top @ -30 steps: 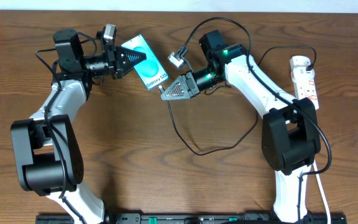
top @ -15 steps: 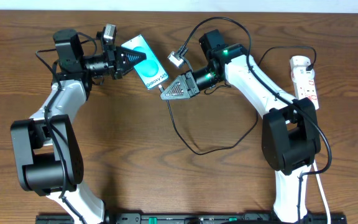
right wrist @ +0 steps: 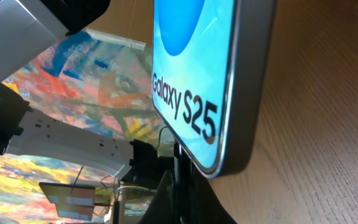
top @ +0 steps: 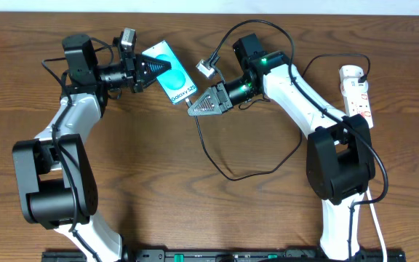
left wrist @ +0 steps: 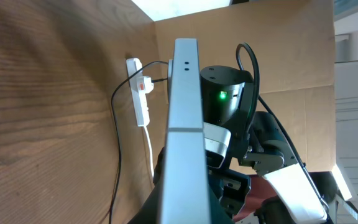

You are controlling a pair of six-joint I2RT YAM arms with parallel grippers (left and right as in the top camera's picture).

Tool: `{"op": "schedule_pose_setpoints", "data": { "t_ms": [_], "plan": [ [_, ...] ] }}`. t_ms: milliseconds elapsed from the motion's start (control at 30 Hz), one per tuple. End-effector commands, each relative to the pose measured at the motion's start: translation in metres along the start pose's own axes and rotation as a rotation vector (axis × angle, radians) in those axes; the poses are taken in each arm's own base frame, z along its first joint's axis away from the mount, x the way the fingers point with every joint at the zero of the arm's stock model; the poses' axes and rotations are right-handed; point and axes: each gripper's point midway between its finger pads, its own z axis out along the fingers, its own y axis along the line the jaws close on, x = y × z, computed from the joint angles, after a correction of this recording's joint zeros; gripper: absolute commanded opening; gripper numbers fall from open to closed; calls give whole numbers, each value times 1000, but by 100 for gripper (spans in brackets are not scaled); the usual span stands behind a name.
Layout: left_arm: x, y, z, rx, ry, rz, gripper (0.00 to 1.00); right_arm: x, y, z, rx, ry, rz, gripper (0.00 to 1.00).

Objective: Plug charger to phone and switch on socket

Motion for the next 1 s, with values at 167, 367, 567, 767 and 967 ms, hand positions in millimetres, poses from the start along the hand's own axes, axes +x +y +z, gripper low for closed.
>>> {"op": "schedule_pose_setpoints", "data": {
  "t_ms": [167, 367, 567, 767, 967],
  "plan": [
    [0, -12, 1, 18, 16, 46, 7, 1, 1, 4, -18, 7, 8, 1],
    [2, -14, 1, 28, 28, 52, 7, 0, 1, 4, -18, 5, -2, 1],
    [4, -15, 1, 34, 37, 52, 7, 0, 1, 4, -19, 4, -4, 1],
    [4, -15, 1, 36, 40, 52, 7, -2, 5, 4, -44, -1, -19, 1],
    [4, -15, 1, 36, 40, 52, 7, -2, 5, 4, -44, -1, -19, 1]
  ]
}}
